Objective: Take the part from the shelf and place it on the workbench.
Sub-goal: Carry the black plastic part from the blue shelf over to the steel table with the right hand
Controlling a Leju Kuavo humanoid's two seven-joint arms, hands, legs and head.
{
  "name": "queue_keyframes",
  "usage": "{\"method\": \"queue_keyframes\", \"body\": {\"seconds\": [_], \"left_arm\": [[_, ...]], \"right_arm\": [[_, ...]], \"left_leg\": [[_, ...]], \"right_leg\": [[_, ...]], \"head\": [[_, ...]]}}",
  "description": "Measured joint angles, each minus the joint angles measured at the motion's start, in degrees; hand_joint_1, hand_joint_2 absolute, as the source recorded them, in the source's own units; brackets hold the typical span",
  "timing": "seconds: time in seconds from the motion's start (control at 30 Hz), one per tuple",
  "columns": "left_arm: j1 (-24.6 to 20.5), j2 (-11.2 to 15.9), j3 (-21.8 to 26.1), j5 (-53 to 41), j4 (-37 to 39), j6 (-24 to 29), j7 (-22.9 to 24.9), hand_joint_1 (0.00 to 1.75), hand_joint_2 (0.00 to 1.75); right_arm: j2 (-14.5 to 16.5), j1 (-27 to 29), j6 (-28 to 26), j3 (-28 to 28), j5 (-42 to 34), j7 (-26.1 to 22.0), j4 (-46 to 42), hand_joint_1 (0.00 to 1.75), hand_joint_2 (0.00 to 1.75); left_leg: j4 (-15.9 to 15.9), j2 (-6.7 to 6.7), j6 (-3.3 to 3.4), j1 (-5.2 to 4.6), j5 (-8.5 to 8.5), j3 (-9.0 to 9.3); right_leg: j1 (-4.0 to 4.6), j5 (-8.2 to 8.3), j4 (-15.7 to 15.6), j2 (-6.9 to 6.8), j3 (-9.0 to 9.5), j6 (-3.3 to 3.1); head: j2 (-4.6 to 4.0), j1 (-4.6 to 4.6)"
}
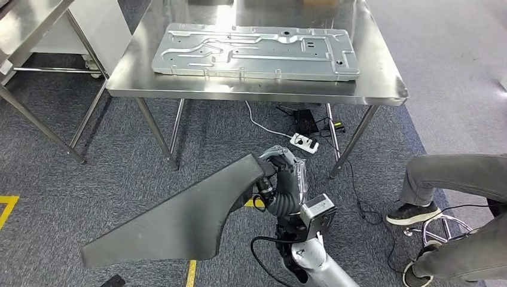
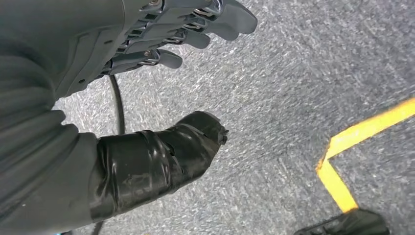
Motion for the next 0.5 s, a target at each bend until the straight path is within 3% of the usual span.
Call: {"method": "queue_keyframes", "body": {"seconds": [0.07,0.1,0.17,0.23,0.33,0.4,0.5], "left_arm": [[0.06,-0.11,0.00,0.00,0.00,-0.03,0.00,0.00,1.75],[0.08,-0.16,0.00,0.00,0.00,-0.03,0.01,0.00,1.75],[0.05,-0.26,0.00,0.00,0.00,-0.02,0.01,0.00,1.75],[-0.04,-0.37,0.00,0.01,0.00,-0.02,0.01,0.00,1.75],[-0.16,-0.42,-0.01,-0.03,0.00,-0.07,0.01,0.00,1.75],[-0.33,-0.42,-0.02,-0.17,0.00,-0.10,0.05,0.00,1.75],[-0.74,-0.44,-0.04,-0.52,0.00,-0.15,0.26,0.00,1.75]], "right_arm": [[-0.19,0.18,0.00,-0.02,0.00,0.06,0.01,1.71,1.75],[-0.28,0.23,0.00,-0.02,0.00,0.09,0.01,1.71,1.75],[-0.42,0.24,0.00,-0.06,-0.01,0.10,0.02,1.71,1.75],[-0.48,0.19,0.00,-0.13,-0.02,0.13,0.02,1.71,1.75],[-0.53,0.20,0.03,-0.20,-0.02,0.17,-0.04,1.71,1.75],[-0.55,0.07,0.19,-0.22,-0.02,0.19,-0.13,1.71,1.75],[-0.56,-0.18,0.89,-0.22,-0.02,0.21,-0.27,1.71,1.75]], "left_leg": [[0.02,-0.06,0.08,-0.10,-0.79,0.89],[0.03,-0.11,0.05,-0.13,-1.26,1.55],[0.06,-0.18,-0.20,-0.17,-2.35,2.97],[0.13,-0.24,-0.74,-0.25,-3.24,3.64],[0.33,-0.18,-1.63,-0.26,-3.79,3.91],[2.51,-0.12,-2.14,-0.15,-4.20,3.19],[11.83,-0.06,-2.93,0.09,-6.87,-2.62]], "right_leg": [[0.01,-0.27,3.03,0.00,-3.37,0.00],[0.03,1.32,1.53,0.00,-3.58,-0.13],[0.18,6.93,-5.51,0.01,-2.02,-0.67],[0.47,9.80,-10.86,-0.02,-0.65,-1.31],[0.54,9.74,-12.03,0.12,0.13,-2.22],[0.27,9.54,-12.59,0.15,1.26,-2.79],[0.09,8.80,-12.95,0.08,2.55,-3.33]], "head": [[0.00,0.04],[0.00,0.04],[0.00,0.09],[0.00,0.05],[0.00,0.01],[0.00,-0.03],[0.00,-0.17]]}}
